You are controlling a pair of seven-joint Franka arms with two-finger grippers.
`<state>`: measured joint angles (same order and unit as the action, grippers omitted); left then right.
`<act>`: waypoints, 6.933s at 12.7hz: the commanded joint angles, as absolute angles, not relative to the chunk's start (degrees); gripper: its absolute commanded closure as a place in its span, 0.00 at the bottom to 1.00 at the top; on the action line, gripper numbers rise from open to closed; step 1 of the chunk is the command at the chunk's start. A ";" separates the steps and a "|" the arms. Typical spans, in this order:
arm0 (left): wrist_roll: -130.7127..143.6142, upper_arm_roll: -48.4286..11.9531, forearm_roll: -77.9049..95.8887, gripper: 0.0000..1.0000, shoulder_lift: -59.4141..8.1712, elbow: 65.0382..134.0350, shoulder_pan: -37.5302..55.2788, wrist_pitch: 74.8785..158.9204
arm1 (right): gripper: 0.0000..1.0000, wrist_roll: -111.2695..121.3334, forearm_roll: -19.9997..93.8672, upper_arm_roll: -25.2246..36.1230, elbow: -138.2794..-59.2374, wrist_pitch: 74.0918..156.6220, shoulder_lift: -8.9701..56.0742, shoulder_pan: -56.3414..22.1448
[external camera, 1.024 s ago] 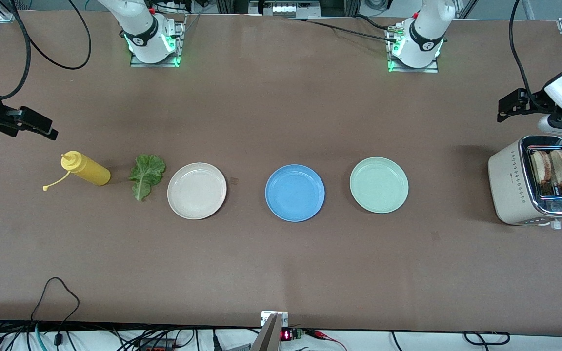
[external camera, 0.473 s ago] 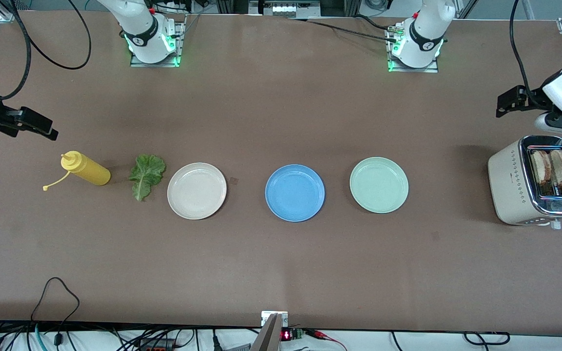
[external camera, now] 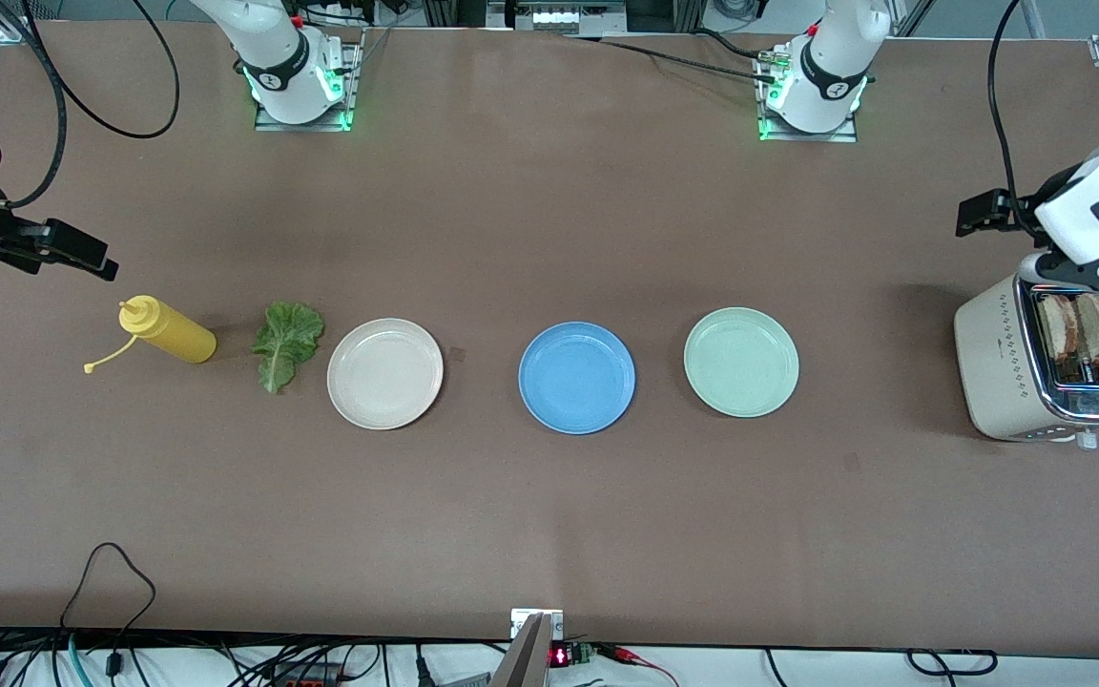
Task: Make sandwich in blue plate with both arms
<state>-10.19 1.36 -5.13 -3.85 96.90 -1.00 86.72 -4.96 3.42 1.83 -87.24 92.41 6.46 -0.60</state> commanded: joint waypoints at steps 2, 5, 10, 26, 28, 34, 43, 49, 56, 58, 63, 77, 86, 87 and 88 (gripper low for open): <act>-14.75 1.32 -16.50 0.00 -8.86 95.45 -4.82 93.85 | 0.00 -5.01 3.43 1.67 -87.28 92.46 6.59 0.26; -14.85 1.23 -17.58 0.06 -10.11 98.42 -7.82 98.78 | 0.00 -5.10 3.78 1.67 -87.28 92.72 6.77 0.79; -16.87 1.23 -17.49 0.33 -12.21 104.50 -12.47 107.75 | 0.00 -5.01 3.34 1.58 -87.19 92.38 8.17 0.36; -19.33 0.53 -17.49 0.99 -15.13 104.59 -16.17 109.87 | 0.00 -5.01 1.23 1.14 -87.28 89.30 12.74 -3.25; -19.51 -0.95 -17.49 0.99 -12.49 101.80 -15.73 103.05 | 0.00 -5.10 1.14 1.14 -87.36 89.03 12.74 -3.95; -18.64 -13.41 -17.32 0.99 -12.04 84.82 -15.03 78.50 | 0.00 -4.83 -0.17 1.14 -87.28 88.77 12.74 -4.48; 3.48 -21.53 10.94 0.99 -27.48 81.93 -2.83 81.52 | 0.00 -6.33 -4.83 1.14 -96.64 101.82 15.65 -8.09; -0.50 -21.97 35.83 0.99 -38.65 82.00 2.80 112.54 | 0.00 -7.73 -4.57 1.50 -108.28 121.10 18.80 -5.55; -25.04 -21.89 52.29 0.99 -46.05 85.95 5.27 122.17 | 0.00 -12.74 -4.39 1.49 -113.20 137.62 27.50 -5.89; -28.98 -21.88 52.29 1.00 -47.45 86.39 5.27 122.34 | 0.00 -13.62 -3.96 1.49 -113.12 139.47 29.00 -5.98; -30.93 -21.36 50.54 0.00 -48.69 86.75 4.66 123.58 | 0.30 -15.82 -3.96 1.32 -113.03 140.27 30.93 -7.21; -17.05 -16.08 -10.09 0.00 -24.44 80.61 1.50 85.72 | 1.00 -15.20 1.71 0.97 -105.15 122.39 21.98 -7.55; -15.39 2.79 -2.74 0.00 -7.16 85.82 4.48 87.50 | 1.00 -62.61 25.83 0.62 -85.37 117.49 32.31 -24.67; -14.77 3.07 -2.38 0.00 -3.38 91.35 4.40 92.06 | 1.00 -67.54 26.62 0.62 -83.51 120.47 34.95 -26.96; -14.50 3.08 -2.72 0.00 -0.47 95.41 4.13 95.07 | 1.00 -71.85 28.20 0.62 -81.84 124.59 37.94 -28.72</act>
<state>-16.28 1.57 -3.30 -9.27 83.23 2.76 88.40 -64.51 25.55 0.02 -88.20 120.81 31.16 -26.02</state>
